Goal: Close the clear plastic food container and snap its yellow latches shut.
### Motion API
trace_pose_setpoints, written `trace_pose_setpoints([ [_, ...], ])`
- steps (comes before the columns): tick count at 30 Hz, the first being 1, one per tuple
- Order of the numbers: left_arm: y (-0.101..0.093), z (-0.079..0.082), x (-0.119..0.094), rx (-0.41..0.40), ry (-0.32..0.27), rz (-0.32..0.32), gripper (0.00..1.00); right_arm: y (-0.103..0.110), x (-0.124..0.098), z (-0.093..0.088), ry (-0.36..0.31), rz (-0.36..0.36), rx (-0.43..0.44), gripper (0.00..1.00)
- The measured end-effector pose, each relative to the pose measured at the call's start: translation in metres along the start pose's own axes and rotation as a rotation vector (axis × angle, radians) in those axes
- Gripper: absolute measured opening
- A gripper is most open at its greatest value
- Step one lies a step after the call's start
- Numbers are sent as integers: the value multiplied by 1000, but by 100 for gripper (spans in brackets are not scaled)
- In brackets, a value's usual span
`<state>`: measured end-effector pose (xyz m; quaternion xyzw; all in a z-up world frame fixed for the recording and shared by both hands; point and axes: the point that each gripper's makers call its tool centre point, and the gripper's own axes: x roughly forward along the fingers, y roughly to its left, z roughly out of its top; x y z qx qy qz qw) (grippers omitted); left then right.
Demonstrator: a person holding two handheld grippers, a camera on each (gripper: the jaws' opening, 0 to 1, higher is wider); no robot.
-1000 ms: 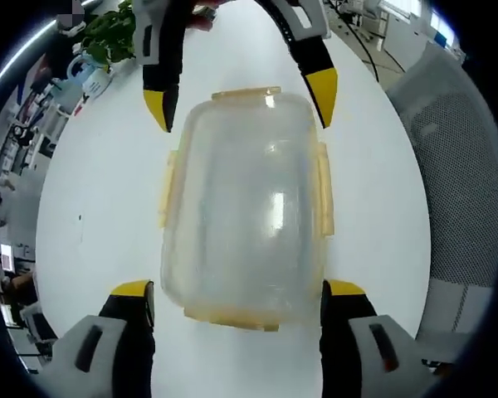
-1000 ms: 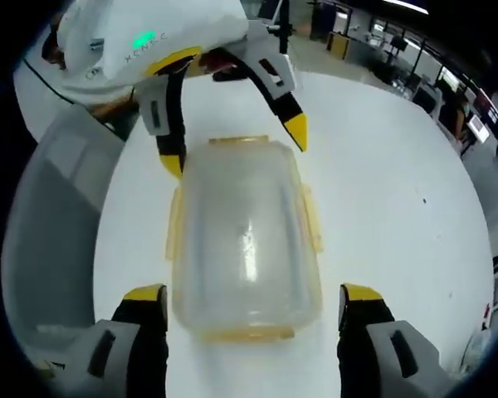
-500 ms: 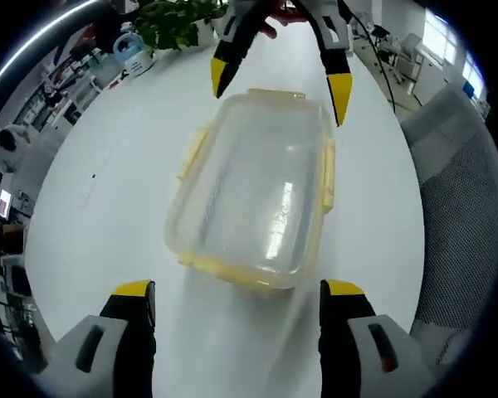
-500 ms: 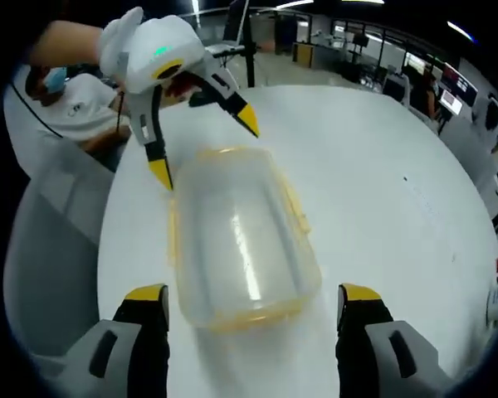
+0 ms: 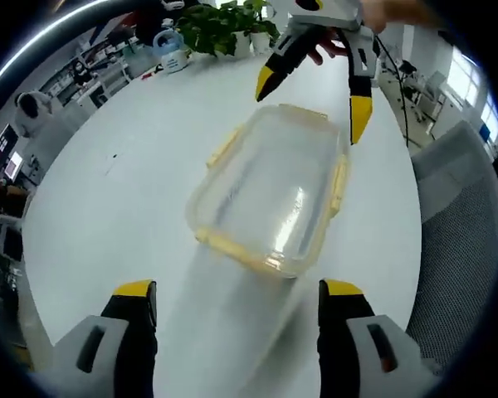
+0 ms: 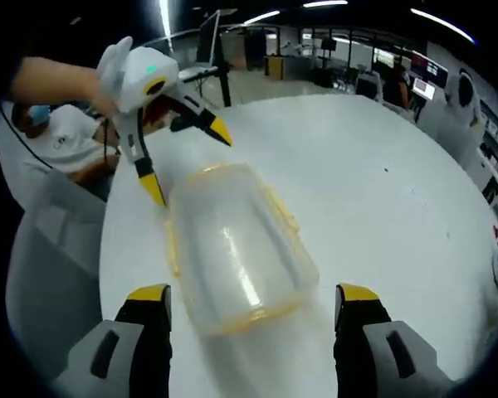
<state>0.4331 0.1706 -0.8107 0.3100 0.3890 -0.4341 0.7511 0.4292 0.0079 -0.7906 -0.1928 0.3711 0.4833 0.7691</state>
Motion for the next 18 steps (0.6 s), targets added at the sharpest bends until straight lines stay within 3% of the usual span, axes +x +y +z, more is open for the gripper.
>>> trace_pose_setpoints([
  [8,2,-11,-6,-67,-35,33,82,-6,-10,1,-56,-60,39,80],
  [11,-1,-12,-8,-148,-71,18,82,-6,-12,1,-80,-62,86,80],
  [18,5,-21,-14,-161,-76,53,81,-6,-15,0,-97,-84,106,79],
])
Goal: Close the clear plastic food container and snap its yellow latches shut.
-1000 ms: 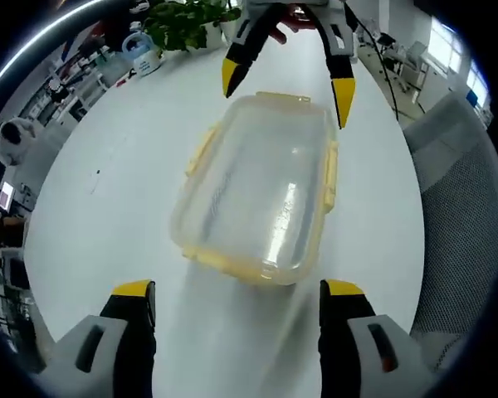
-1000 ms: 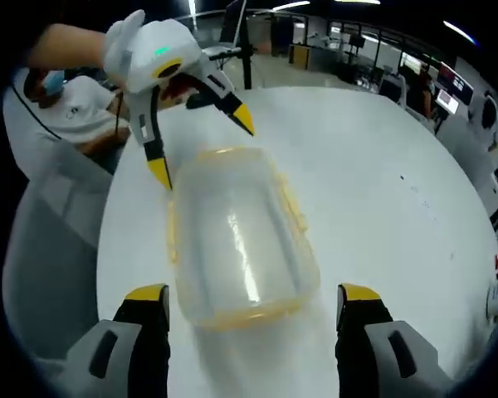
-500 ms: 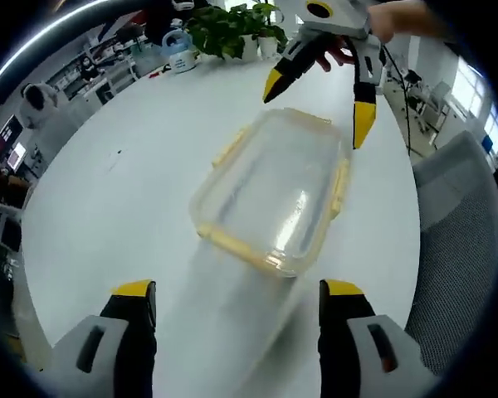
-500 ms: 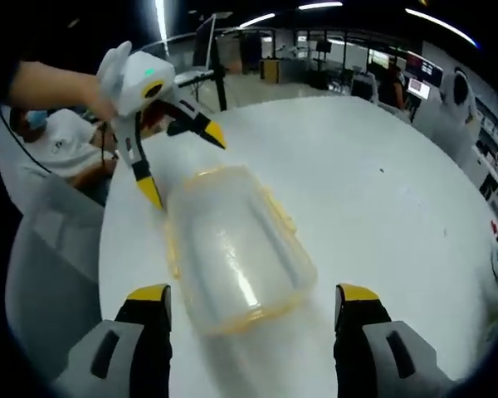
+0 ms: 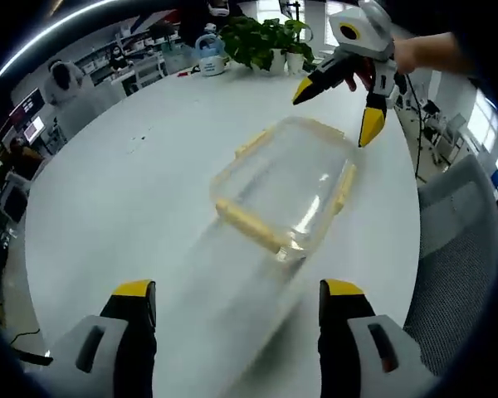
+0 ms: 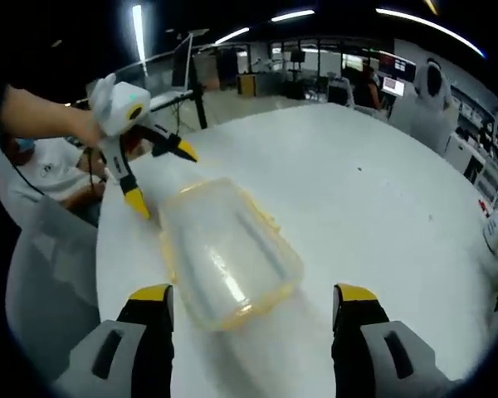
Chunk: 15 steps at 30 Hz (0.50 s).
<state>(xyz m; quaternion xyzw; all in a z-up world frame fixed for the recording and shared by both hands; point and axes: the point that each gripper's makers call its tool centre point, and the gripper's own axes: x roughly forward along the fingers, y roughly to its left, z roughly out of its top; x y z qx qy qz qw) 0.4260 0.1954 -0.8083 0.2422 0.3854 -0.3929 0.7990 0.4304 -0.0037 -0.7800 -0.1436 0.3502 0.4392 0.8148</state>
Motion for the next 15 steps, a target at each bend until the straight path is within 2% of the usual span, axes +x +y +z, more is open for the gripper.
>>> trace_pose_setpoints([
  [8,11,8,-10,-81,-91,58,80,-3,-5,3,-42,-33,24,79],
  [10,12,6,-12,-99,-96,63,80,-3,-8,4,-66,-46,42,79],
  [15,11,-2,-14,-131,-109,76,80,-4,-12,-3,-76,-68,55,78],
])
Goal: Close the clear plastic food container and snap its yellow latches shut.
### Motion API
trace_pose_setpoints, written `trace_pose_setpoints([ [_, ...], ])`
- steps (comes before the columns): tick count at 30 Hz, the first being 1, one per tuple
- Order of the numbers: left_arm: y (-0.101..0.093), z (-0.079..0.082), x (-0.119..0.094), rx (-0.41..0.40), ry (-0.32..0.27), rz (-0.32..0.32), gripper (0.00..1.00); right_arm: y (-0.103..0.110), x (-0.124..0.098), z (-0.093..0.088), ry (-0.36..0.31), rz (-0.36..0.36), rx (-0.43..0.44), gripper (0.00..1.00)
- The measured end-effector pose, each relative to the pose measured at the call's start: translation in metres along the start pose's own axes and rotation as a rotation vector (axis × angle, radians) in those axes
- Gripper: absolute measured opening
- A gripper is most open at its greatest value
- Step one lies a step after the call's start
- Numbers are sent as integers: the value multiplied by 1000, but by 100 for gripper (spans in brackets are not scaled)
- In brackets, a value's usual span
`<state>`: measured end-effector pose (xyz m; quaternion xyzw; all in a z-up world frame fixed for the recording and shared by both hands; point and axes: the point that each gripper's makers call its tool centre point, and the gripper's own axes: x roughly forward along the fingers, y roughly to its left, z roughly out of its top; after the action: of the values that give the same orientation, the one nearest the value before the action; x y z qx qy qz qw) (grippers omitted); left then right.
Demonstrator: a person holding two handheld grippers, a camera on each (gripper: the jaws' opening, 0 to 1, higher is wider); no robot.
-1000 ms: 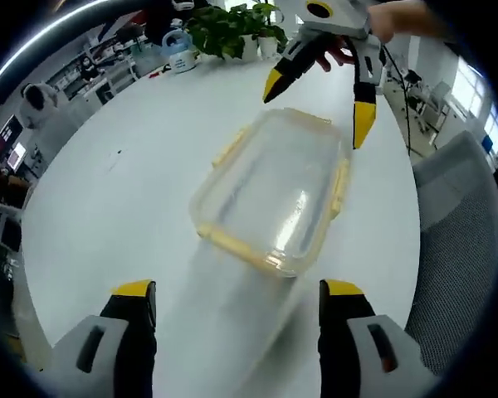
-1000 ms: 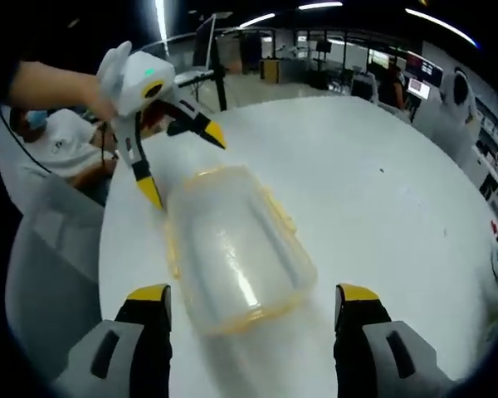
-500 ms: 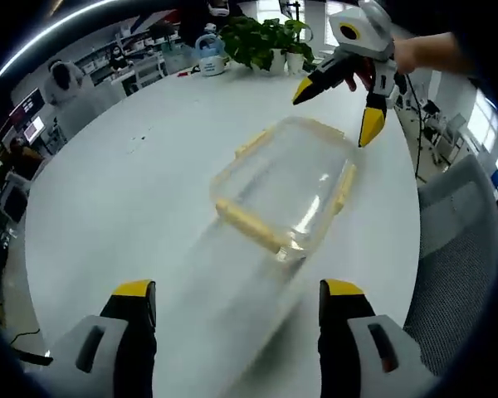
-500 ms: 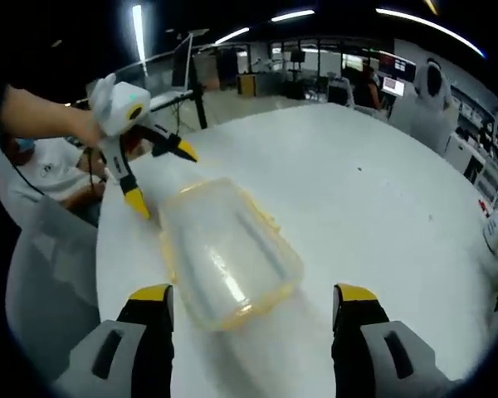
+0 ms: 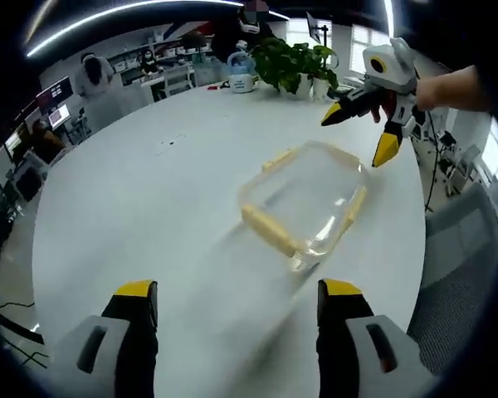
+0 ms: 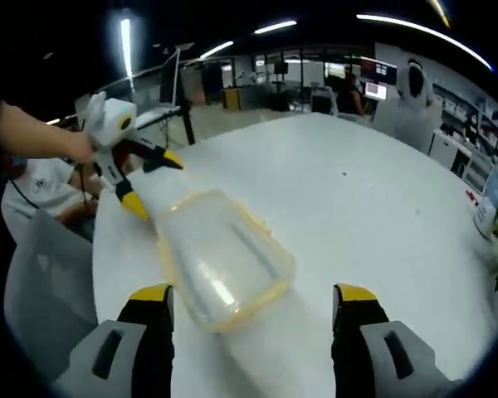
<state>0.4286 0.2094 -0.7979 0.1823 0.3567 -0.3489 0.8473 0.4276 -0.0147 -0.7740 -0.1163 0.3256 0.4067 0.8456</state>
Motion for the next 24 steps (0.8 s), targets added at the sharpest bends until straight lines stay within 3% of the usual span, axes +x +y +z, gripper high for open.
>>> trace_pose_setpoints([
  [12,-2,-13,-16,-90,-70,39,77,6,-15,-12,-60,-50,48,75],
  [24,-5,-25,-27,-155,-121,68,79,5,-27,-8,-155,-116,133,73],
])
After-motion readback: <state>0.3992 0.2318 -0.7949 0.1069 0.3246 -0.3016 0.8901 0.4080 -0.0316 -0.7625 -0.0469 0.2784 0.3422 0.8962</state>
